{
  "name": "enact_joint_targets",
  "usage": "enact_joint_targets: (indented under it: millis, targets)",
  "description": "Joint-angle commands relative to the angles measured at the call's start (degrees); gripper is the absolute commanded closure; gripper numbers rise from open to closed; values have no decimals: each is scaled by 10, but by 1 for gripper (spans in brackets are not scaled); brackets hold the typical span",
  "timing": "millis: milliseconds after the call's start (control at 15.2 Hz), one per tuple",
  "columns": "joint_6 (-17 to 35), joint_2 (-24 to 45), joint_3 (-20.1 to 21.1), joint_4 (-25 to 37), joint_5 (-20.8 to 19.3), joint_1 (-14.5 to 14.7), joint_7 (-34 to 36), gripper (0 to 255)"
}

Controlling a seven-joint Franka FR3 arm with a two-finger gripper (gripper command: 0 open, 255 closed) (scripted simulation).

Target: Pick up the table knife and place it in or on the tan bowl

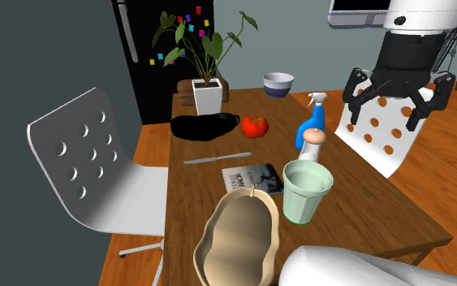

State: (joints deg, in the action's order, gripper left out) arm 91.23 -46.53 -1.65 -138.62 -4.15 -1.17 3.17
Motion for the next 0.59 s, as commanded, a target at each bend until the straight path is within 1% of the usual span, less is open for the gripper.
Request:
enact_joint_targets:
  millis: [0, 264, 528]
  targets:
    - [0, 0, 0, 0, 0, 0, 0, 0]
    - [36, -6, 56, -42, 43, 3, 99, 0]
    - [80, 9, 116, -68, 87, 7, 197, 0]
